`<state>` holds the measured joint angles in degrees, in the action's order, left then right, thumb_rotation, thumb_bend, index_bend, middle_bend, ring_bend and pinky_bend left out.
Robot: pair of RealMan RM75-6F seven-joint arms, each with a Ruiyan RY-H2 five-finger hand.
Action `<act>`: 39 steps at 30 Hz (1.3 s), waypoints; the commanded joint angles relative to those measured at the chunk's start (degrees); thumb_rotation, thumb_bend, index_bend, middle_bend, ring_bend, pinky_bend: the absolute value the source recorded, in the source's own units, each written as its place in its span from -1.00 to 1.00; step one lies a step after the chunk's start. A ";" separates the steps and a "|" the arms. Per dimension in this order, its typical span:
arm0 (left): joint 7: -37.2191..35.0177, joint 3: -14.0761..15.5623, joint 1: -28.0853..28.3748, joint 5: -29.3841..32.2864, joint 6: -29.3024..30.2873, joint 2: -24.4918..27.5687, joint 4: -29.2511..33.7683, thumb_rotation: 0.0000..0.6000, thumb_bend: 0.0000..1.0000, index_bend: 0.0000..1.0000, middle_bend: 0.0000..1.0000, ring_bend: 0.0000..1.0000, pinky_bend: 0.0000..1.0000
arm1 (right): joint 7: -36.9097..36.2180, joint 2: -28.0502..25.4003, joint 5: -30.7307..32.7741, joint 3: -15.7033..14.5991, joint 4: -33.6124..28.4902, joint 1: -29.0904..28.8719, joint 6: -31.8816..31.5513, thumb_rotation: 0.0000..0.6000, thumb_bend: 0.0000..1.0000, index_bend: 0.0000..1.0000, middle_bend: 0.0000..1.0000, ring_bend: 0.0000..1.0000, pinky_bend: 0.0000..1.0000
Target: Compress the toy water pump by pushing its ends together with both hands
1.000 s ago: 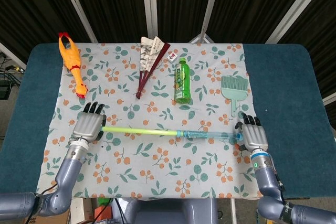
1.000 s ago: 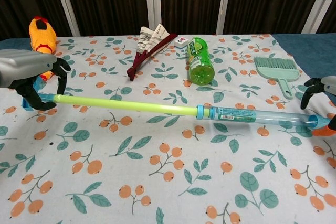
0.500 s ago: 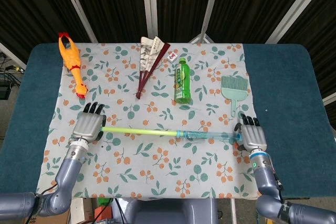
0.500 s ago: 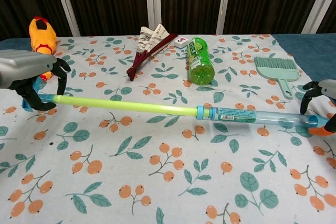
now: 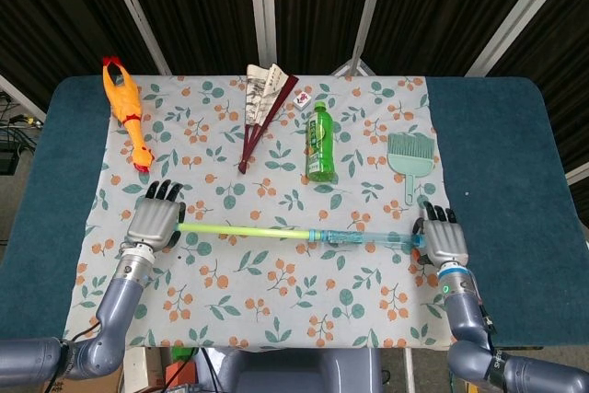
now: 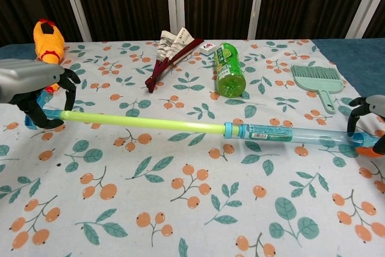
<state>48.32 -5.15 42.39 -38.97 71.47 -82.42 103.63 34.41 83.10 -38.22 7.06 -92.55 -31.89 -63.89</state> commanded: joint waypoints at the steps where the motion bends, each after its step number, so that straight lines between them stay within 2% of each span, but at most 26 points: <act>1: -0.05 0.01 -0.03 0.02 -0.02 0.08 0.03 1.00 -0.03 0.19 -0.83 -1.00 -0.96 | 0.08 0.09 0.04 -0.10 0.34 -0.02 -0.05 1.00 -0.23 -0.09 -1.00 -1.00 -1.00; 7: -0.13 0.00 -0.07 0.08 -0.01 0.24 0.13 1.00 -0.03 0.19 -0.83 -1.00 -0.96 | -0.09 0.20 -0.05 0.02 0.73 -0.03 -0.31 1.00 -0.19 0.12 -0.94 -1.00 -1.00; 13: -0.01 -0.05 -0.01 0.00 0.17 0.34 0.56 1.00 -0.03 0.20 -0.83 -1.00 -0.96 | 0.29 0.25 -0.04 0.26 0.76 -0.17 -0.91 1.00 -0.17 0.23 -0.90 -1.00 -1.00; 39: 1.38 -0.42 0.31 -0.91 2.87 -1.43 4.82 1.00 -0.03 0.20 -0.83 -1.00 -0.96 | 0.75 -1.45 -2.39 1.45 -5.13 -0.63 -3.51 1.00 -0.16 0.30 -0.86 -1.00 -1.00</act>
<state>49.59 -5.51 42.66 -39.93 74.18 -83.71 108.30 35.08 81.75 -40.50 8.47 -97.48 -32.46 -67.28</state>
